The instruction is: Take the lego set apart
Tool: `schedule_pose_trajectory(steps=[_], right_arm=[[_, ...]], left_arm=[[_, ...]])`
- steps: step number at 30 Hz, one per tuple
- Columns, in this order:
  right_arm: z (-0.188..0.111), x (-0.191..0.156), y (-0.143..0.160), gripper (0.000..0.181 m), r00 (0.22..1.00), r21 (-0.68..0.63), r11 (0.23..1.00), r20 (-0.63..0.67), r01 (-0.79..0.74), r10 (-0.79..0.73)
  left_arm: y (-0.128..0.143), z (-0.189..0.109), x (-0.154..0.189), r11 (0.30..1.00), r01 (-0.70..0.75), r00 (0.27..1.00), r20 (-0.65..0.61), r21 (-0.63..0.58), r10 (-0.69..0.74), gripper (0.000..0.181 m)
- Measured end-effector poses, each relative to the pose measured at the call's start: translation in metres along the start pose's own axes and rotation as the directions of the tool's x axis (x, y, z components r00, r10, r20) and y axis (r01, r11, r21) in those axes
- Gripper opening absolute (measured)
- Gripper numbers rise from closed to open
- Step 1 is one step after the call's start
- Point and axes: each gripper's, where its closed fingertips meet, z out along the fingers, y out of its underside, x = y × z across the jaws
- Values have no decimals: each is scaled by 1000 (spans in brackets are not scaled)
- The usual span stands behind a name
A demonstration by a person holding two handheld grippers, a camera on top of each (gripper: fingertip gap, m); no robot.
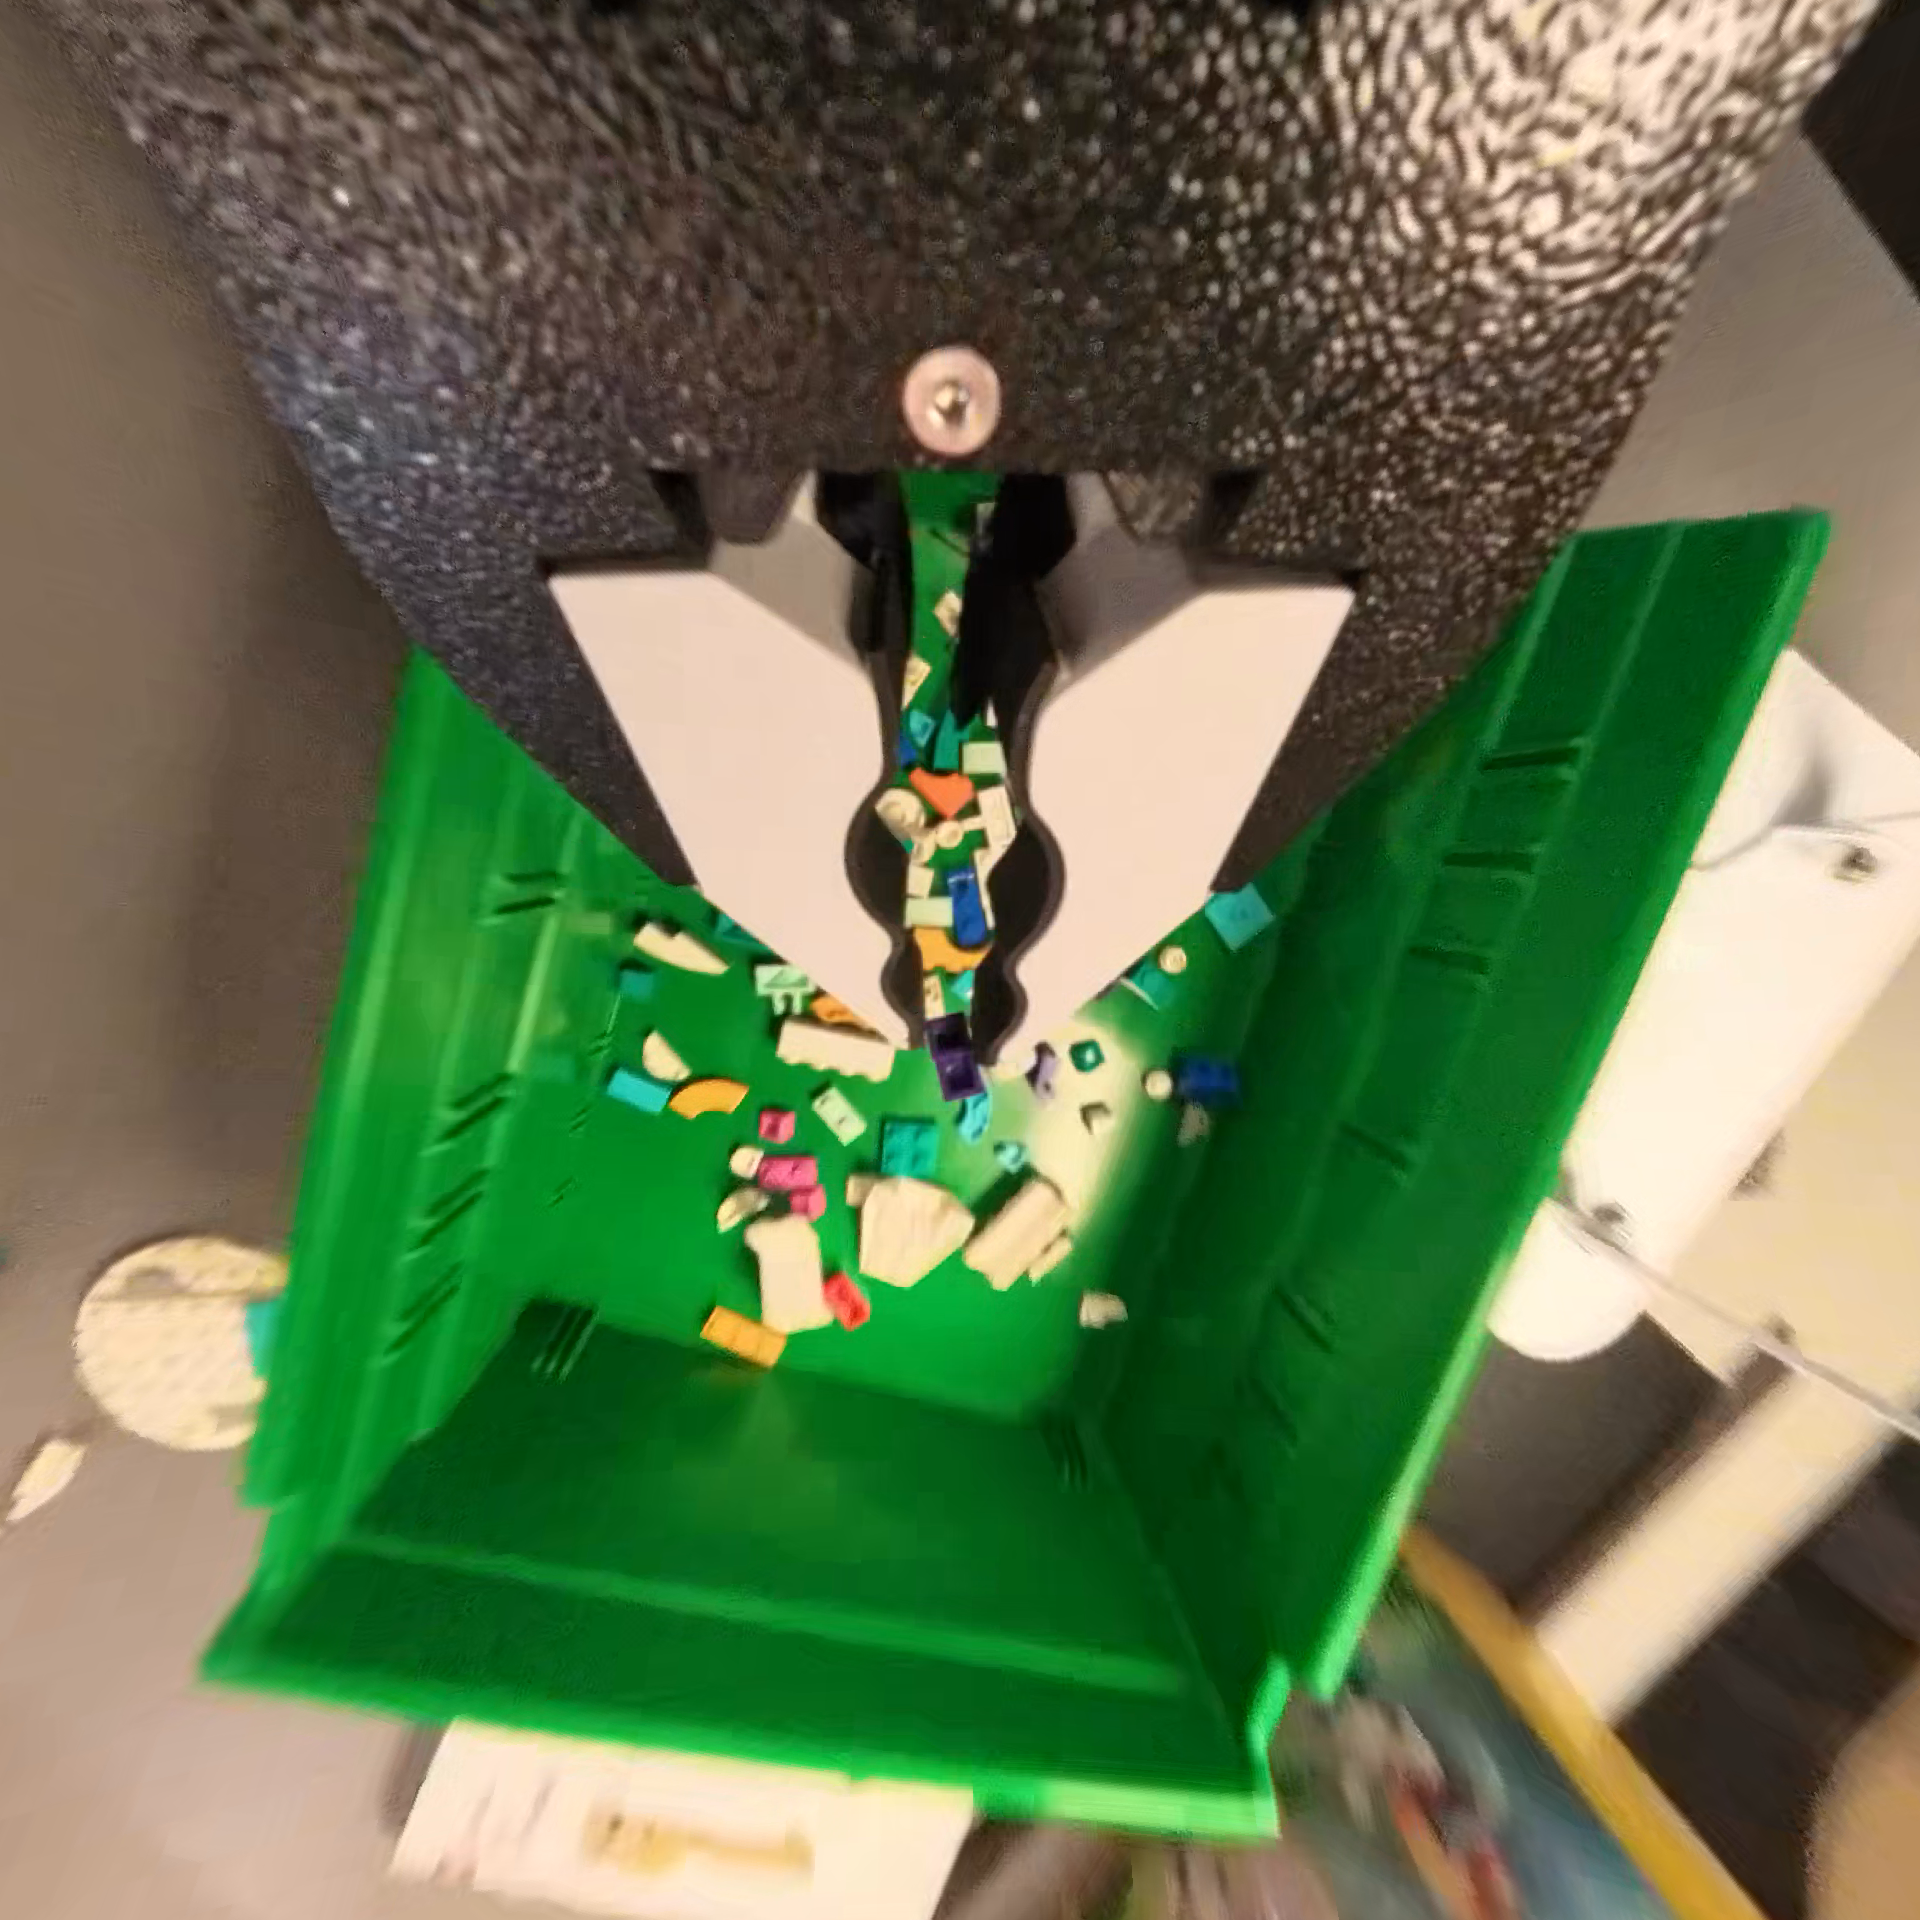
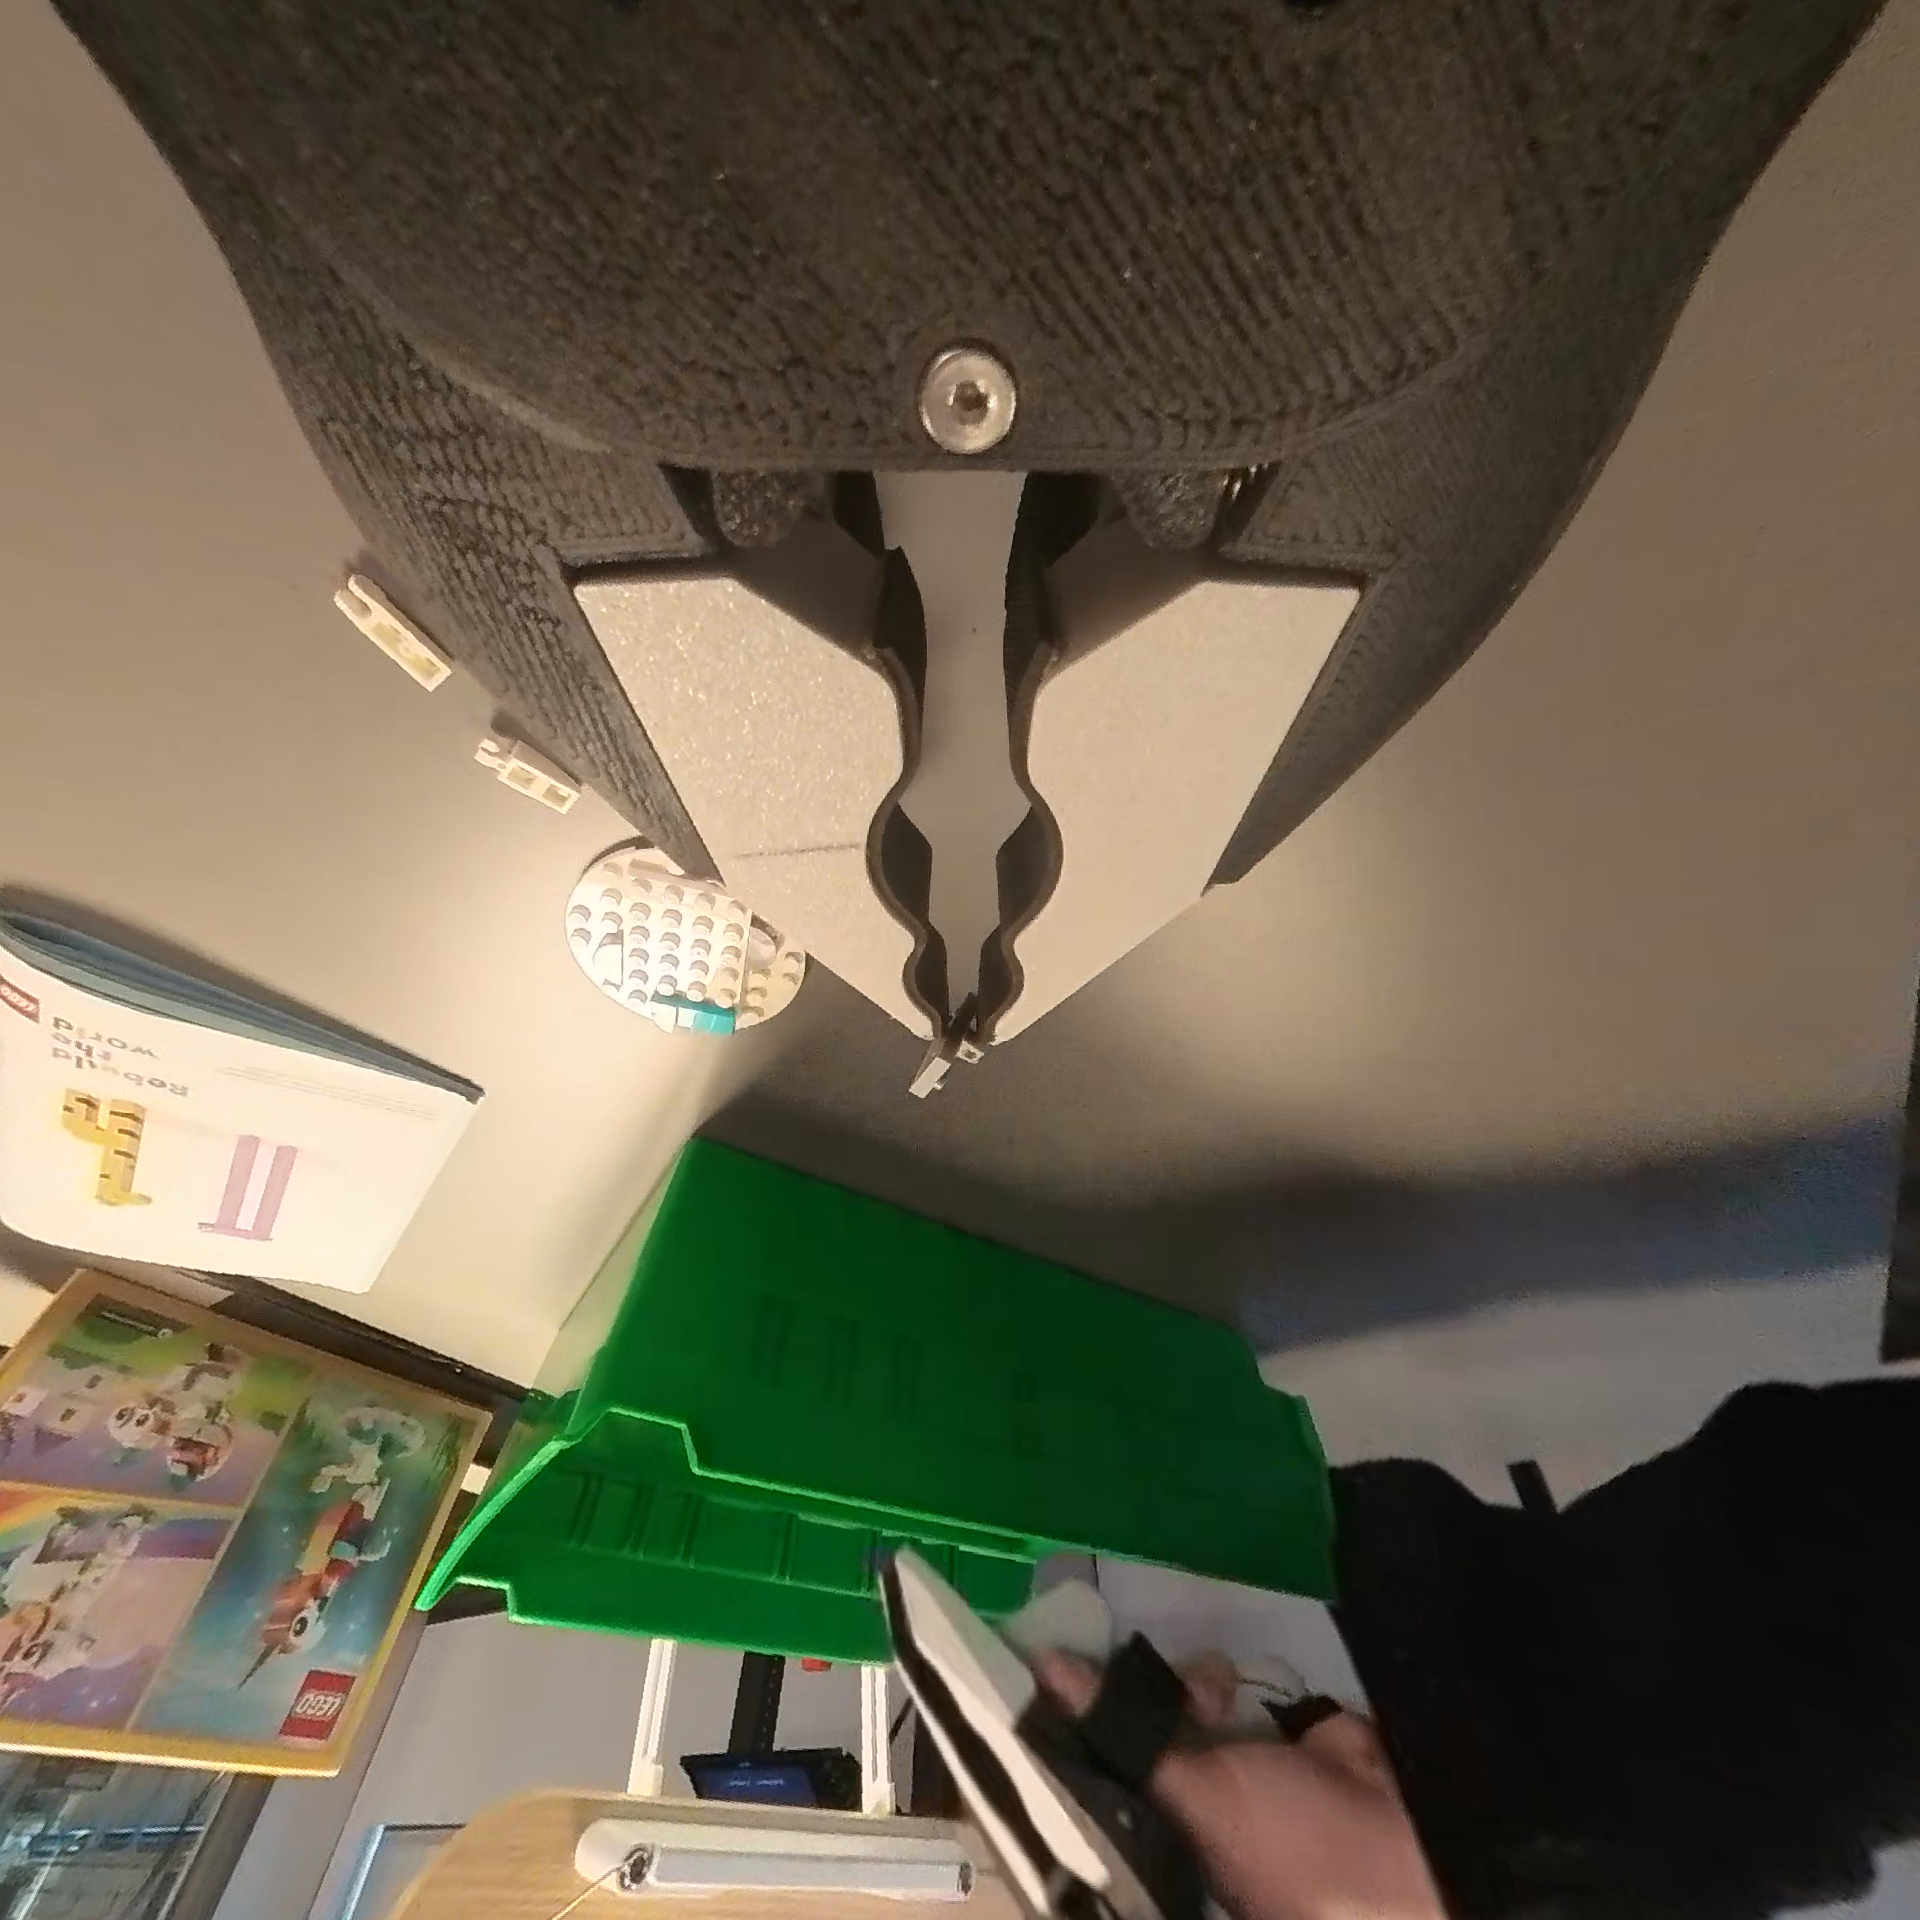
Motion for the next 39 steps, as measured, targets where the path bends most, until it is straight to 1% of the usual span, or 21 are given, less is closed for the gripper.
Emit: schedule_pose_trajectory(steps=[3,4,6,11,12,13,16,19,20,22,23,24,25,26,28,30,32,34,36,38,39], right_arm=[[-1,1,-1,4,1000,6,1000,-4,-1,1],[-1,2,-1,4,1000,7,1000,-4,-4,4],[-1,2,-1,4,1000,10,1000,-4,-5,5],[-1,0,0,4,1000,3,1000,0,9,-9],[-1,-1,0,4,1000,3,1000,1,10,-10],[-1,-1,0,4,1000,3,1000,1,10,-10],[-2,0,-1,4,1000,10,1000,-3,6,-6],[-3,1,-2,4,1000,19,1000,-10,7,-7],[-4,1,-3,4,1000,24,1000,-16,11,-10],[-6,4,-5,4,999,37,999,-32,16,-15],[-7,5,-7,4,999,45,999,-40,16,-14],[-8,7,-8,4,999,54,998,-49,16,-13],[-9,9,-11,4,998,67,998,-62,18,-14],[-11,11,-13,4,997,82,996,-77,23,-17],[-14,14,-19,4,994,114,993,-105,37,-25],[-16,16,-23,4,991,136,989,-130,54,-36],[-17,18,-25,4,987,143,987,-152,73,-51],[-18,20,-24,4,983,141,986,-170,88,-63],[-18,22,-24,4,981,140,986,-183,89,-62],[-19,24,-24,4,981,145,986,-186,81,-53],[-19,25,-24,4,982,146,986,-185,74,-46]], left_arm=[[25,23,-8,981,97,990,-86,-168,-113,8],[34,29,-12,970,99,989,-83,-222,-120,8],[45,39,-18,954,95,991,-66,-284,-118,8],[56,53,-23,936,101,992,-33,-336,-119,9],[54,54,-23,941,102,993,-31,-322,-118,11],[53,54,-23,941,102,993,-29,-322,-118,18],[54,52,-24,944,84,996,-11,-319,-92,23],[44,42,-26,961,67,998,17,-270,-65,23],[38,32,-30,967,53,997,60,-247,-39,19],[16,-8,-41,984,-41,967,242,-176,83,18],[-2,-33,-39,990,-103,934,334,-96,129,17],[-21,-58,-28,988,-157,911,386,5,143,17],[-37,-77,-6,973,-199,911,388,116,140,16],[-49,-91,22,949,-229,928,343,218,145,15],[-59,-100,89,895,-266,960,184,358,211,13],[-53,-88,157,853,-285,949,0,437,316,12],[-33,-63,216,847,-285,901,-176,448,396,12],[-14,-36,256,862,-264,856,-307,432,416,15],[0,-14,279,894,-206,830,-413,399,376,19],[5,0,297,921,-132,798,-511,367,318,23],[8,6,302,932,-124,789,-535,341,301,28]])
